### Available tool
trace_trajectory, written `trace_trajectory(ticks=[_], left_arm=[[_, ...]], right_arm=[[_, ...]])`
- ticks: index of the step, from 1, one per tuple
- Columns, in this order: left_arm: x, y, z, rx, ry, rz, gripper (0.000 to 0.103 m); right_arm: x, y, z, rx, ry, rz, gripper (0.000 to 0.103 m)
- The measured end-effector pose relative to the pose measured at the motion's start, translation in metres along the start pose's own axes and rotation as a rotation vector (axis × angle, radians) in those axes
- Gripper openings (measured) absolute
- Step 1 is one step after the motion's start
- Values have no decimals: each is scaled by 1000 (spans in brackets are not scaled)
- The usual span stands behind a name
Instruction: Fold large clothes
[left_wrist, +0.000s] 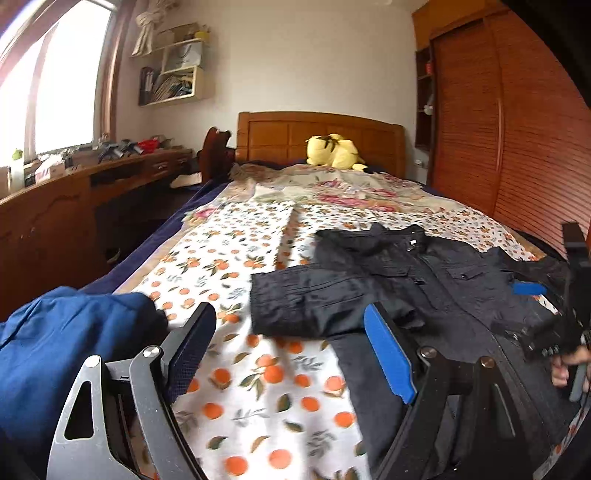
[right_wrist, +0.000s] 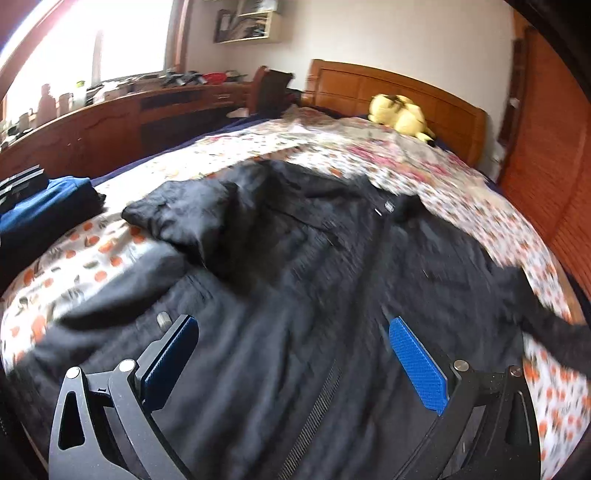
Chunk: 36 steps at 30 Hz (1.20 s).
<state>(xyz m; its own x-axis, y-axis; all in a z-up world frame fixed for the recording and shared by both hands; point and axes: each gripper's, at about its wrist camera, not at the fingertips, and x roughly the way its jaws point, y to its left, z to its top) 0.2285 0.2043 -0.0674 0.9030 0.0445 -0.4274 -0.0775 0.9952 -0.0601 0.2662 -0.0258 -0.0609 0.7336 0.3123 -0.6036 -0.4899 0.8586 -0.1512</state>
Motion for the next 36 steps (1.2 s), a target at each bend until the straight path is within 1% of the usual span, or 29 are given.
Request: trace_trajectory(ticks=[3, 6, 8, 9, 11, 12, 14, 16, 17, 18, 20, 23, 25, 27, 29, 30, 31, 33, 36], left_arm=[[-1, 14, -2, -21, 5, 11, 83], [-5, 29, -4, -53, 2, 22, 83], [-6, 34, -5, -65, 1, 26, 83], [-5, 36, -6, -69, 3, 32, 83], [-3, 40, -9, -77, 7, 34, 83], [-2, 41, -11, -82, 12, 28, 83], [2, 39, -14, -76, 27, 17, 83], [6, 36, -17, -60, 40, 15, 83], [6, 35, -18, -59, 41, 10, 83], [8, 33, -20, -59, 44, -1, 83], [8, 29, -19, -60, 41, -23, 83], [10, 22, -19, -59, 40, -40, 83], [11, 16, -19, -54, 39, -54, 83], [13, 11, -19, -51, 43, -63, 83], [15, 6, -19, -48, 51, -74, 83], [16, 4, -19, -46, 54, -76, 83], [17, 2, -19, -43, 58, -78, 83], [19, -1, -19, -36, 63, -77, 83], [22, -4, -18, -31, 68, -78, 83]], right_arm=[[23, 18, 29, -45, 24, 58, 100], [59, 37, 59, -70, 76, 126, 96], [81, 43, 74, -69, 111, 144, 89], [93, 45, 81, -68, 132, 149, 87], [115, 47, 89, -71, 187, 164, 77], [127, 47, 89, -81, 223, 164, 73], [147, 48, 89, -105, 287, 156, 54], [152, 45, 89, -119, 290, 164, 41], [150, 44, 91, -118, 279, 171, 28], [147, 41, 94, -112, 262, 177, 22], [139, 35, 99, -111, 233, 171, 15], [121, 22, 106, -94, 174, 143, 11], [109, 6, 109, -73, 123, 94, 10], [102, -11, 109, -36, 93, 40, 10], [105, -32, 102, 7, 115, -81, 11], [106, -40, 96, 28, 136, -109, 11], [110, -49, 90, 48, 163, -118, 11], [116, -57, 80, 64, 192, -105, 11], [115, -58, 70, 37, 192, -99, 13]])
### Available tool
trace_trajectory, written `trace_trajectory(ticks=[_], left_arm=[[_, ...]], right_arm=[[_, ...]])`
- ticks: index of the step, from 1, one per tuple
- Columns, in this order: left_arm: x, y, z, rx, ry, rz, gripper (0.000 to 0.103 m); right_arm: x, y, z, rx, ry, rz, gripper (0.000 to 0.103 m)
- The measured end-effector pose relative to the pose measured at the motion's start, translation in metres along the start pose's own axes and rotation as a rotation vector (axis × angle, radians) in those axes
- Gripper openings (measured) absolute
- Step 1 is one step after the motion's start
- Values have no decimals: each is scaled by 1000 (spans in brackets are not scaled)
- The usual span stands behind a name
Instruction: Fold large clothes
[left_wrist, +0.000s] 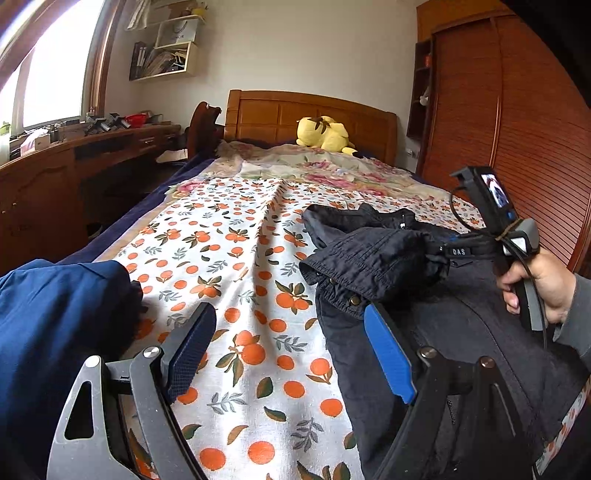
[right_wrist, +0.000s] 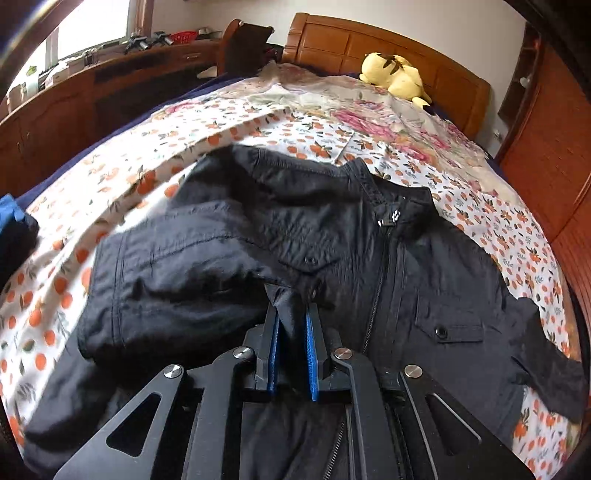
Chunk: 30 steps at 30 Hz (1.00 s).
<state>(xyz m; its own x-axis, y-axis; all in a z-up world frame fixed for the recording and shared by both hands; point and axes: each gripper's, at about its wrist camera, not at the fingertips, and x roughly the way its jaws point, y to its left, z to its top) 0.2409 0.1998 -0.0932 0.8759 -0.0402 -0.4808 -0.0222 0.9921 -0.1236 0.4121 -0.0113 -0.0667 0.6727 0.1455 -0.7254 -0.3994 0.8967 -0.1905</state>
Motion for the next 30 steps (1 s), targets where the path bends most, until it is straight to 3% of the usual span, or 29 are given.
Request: trace_trajectory(ticks=[3, 5, 8, 15, 19, 26, 30], left_arm=[[1, 0, 1, 0, 1, 0, 83], [2, 0, 1, 0, 4, 1, 83], [4, 0, 1, 1, 11, 10, 83], [3, 7, 0, -12, 15, 32, 83], [2, 13, -1, -20, 14, 45, 83], [1, 22, 0, -46, 18, 50, 83], [1, 22, 1, -51, 11, 44, 83]], right_arm=[[-19, 6, 0, -1, -41, -13, 25], [-32, 12, 7, -12, -83, 24, 45], [-41, 33, 8, -58, -125, 94, 66], [-31, 83, -1, -156, -73, 263, 69], [-10, 104, -7, -173, 0, 313, 69], [29, 124, -13, -228, 100, 304, 69], [43, 125, -4, -214, 100, 303, 69]])
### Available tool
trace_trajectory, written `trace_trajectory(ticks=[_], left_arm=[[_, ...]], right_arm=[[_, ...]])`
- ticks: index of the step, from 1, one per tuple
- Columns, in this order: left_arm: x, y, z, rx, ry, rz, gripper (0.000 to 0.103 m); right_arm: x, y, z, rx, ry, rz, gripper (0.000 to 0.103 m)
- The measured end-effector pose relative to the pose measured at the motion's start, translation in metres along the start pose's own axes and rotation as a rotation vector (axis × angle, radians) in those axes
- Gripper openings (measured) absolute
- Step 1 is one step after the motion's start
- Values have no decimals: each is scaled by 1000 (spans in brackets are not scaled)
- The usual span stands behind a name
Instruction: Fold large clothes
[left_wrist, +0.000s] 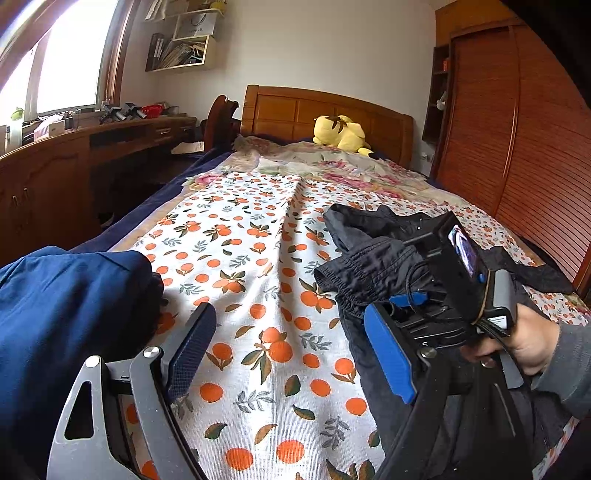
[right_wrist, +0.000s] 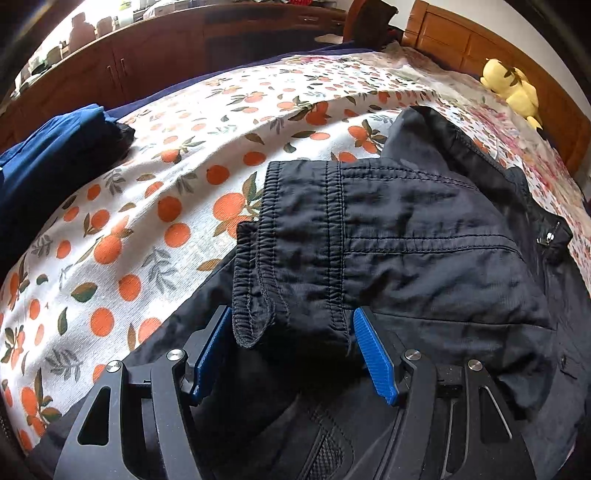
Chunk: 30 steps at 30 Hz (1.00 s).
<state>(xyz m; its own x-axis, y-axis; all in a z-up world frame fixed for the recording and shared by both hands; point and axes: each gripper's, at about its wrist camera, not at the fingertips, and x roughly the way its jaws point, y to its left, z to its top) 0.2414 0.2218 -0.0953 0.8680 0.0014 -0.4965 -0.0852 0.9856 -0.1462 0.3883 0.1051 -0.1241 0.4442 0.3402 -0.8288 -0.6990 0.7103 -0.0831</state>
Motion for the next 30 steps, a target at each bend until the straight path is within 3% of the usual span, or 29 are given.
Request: trace_trajectory(ticks=[3, 7, 10, 17, 22, 30], left_arm=[[1, -1, -1, 4, 5, 2, 83], [1, -7, -2, 25, 7, 7, 83], [1, -10, -1, 34, 4, 5, 83], [2, -23, 2, 42, -9, -17, 83], [2, -37, 3, 69, -14, -28, 83], [0, -56, 3, 90, -20, -50, 83]], right_arm=[[7, 1, 3, 4, -3, -9, 68], [0, 1, 3, -9, -26, -45, 29], [-23, -4, 0, 5, -101, -47, 19], [-111, -27, -20, 82, -287, -43, 15], [-172, -35, -60, 106, -359, -57, 15], [-231, -46, -126, 219, -430, -114, 15]])
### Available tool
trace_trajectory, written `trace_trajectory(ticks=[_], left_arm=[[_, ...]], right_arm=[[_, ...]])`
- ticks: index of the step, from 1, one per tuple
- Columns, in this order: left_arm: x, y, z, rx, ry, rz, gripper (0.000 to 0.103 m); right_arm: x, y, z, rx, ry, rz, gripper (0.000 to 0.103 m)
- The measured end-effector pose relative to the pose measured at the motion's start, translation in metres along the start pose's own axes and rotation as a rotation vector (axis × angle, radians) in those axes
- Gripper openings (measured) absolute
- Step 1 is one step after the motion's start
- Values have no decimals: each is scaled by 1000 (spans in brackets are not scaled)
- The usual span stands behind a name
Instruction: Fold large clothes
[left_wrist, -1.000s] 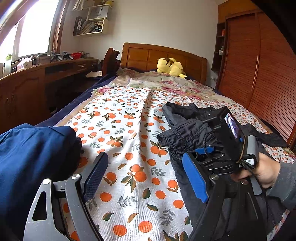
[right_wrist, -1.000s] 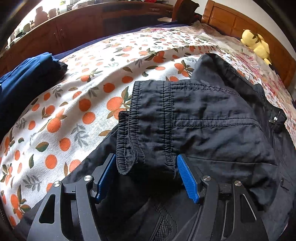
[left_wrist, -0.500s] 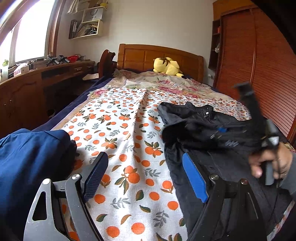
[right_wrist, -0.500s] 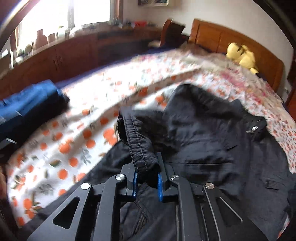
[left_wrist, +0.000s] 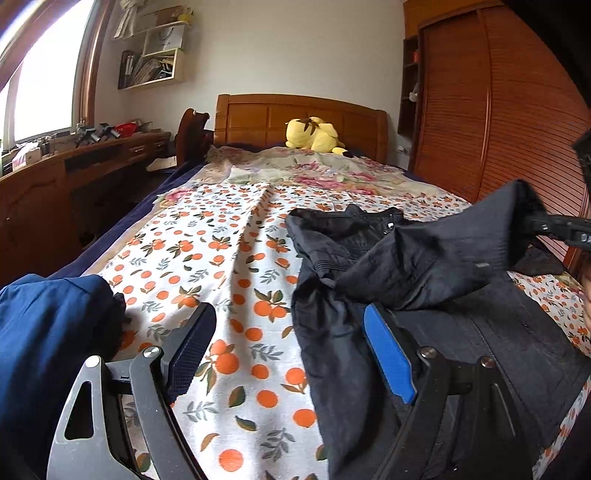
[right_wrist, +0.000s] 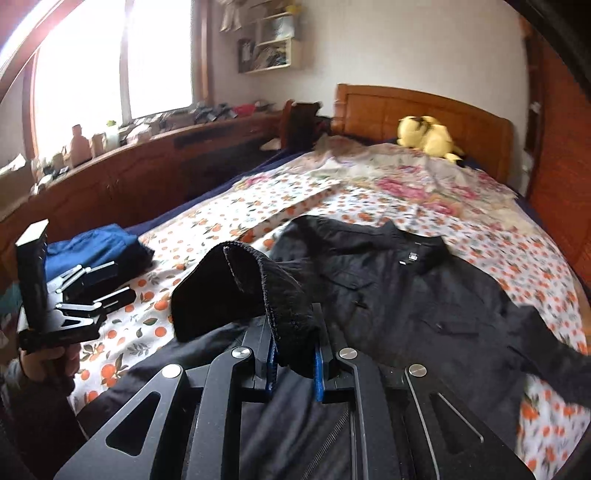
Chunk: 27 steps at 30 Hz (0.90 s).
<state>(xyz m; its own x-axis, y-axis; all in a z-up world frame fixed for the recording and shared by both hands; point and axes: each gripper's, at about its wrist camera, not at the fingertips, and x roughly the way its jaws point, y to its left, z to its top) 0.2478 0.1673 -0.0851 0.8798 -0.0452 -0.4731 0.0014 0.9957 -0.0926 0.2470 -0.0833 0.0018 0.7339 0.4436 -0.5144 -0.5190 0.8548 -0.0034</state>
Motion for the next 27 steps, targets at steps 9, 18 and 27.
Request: trace_trajectory(ticks=[9, 18, 27], left_arm=[[-1, -23, 0, 36, 0, -38, 83], [-3, -47, 4, 49, -4, -89, 83], [8, -85, 4, 82, 6, -151, 83]], right_arm=[[-23, -49, -42, 215, 27, -202, 13], [23, -51, -115, 299, 225, -207, 13], [13, -42, -130, 198, 227, -225, 18]])
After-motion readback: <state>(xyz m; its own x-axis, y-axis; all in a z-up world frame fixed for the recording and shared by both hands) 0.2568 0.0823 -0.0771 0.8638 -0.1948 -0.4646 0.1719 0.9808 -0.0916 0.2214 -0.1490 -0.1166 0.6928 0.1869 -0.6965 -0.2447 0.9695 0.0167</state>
